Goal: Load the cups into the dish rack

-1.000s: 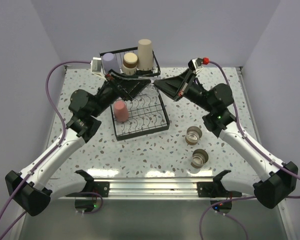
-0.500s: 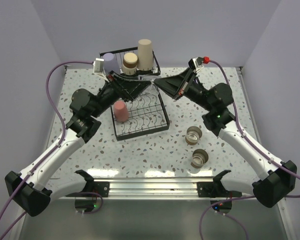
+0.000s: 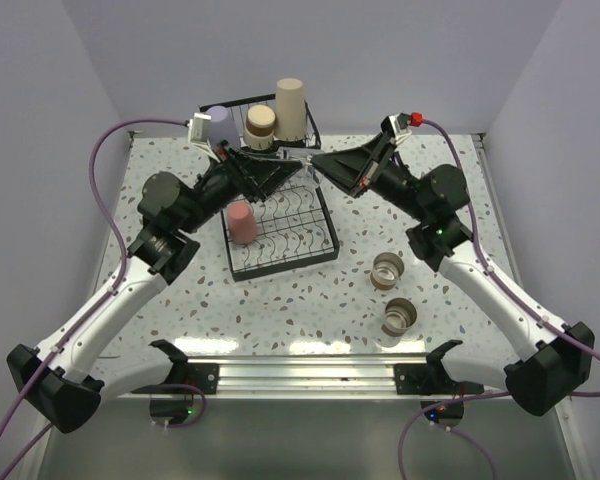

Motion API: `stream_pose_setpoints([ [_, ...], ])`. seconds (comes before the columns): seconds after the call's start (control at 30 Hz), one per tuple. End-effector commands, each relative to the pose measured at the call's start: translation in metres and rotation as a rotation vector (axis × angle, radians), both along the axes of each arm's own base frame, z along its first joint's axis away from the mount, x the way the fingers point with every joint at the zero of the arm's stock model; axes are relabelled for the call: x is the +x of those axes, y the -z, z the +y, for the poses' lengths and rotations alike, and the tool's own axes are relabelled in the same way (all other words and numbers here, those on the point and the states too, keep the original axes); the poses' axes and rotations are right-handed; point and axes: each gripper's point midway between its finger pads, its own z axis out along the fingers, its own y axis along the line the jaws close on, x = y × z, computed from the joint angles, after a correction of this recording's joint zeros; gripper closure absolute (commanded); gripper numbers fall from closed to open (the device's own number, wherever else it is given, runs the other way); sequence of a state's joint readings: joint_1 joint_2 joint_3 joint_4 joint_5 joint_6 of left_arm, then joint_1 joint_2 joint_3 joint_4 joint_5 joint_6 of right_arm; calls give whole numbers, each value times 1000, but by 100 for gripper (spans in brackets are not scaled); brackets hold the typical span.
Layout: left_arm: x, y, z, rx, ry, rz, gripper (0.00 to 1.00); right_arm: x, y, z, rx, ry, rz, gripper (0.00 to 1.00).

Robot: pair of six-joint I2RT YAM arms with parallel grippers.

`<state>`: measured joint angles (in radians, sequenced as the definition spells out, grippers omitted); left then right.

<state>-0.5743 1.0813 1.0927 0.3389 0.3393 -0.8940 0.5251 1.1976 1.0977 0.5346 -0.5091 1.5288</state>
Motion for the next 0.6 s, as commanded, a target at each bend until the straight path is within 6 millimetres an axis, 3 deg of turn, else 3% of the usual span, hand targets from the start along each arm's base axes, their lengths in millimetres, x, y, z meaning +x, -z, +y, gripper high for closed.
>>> stream_pose_setpoints([
  [0.0, -3, -18, 6, 29, -34, -46, 100, 3, -9, -7, -41, 75, -56, 74],
  [0.07, 2, -12, 10, 62, -71, -21, 100, 3, -7, -9, -106, 99, -96, 54],
  [0.1, 4, -9, 11, 74, -84, -13, 100, 6, 7, -8, -168, 103, -60, 33],
  [0.13, 6, -2, 12, 98, -96, 10, 100, 4, 3, -11, -200, 119, -78, 26],
  [0.17, 9, 0, 14, 113, -116, 10, 100, 7, 22, -12, -296, 135, -65, 20],
  [0.2, 10, 6, 14, 134, -123, 30, 100, 10, 27, -17, -339, 163, -65, 12],
  [0.27, 15, 13, 17, 171, -154, 42, 100, 11, 30, -28, -460, 226, -128, 7],
  [0.3, 17, 23, 17, 201, -160, 61, 100, 19, 58, -41, -583, 281, -36, 7],
  [0.33, 20, 35, 17, 239, -165, 91, 100, 19, 53, -50, -638, 323, -47, 6],
  [0.37, 25, 44, 18, 280, -182, 89, 100, 17, 79, -62, -777, 329, -25, 6],
  [0.43, 32, 79, 19, 379, -193, 148, 100, 23, 86, -84, -893, 424, -15, 6],
  [0.47, 38, 94, 22, 430, -221, 156, 100, 19, 100, -94, -979, 425, -9, 6],
  [0.57, 49, 147, 33, 566, -279, 222, 100, 15, 113, -110, -1082, 446, -14, 6],
])
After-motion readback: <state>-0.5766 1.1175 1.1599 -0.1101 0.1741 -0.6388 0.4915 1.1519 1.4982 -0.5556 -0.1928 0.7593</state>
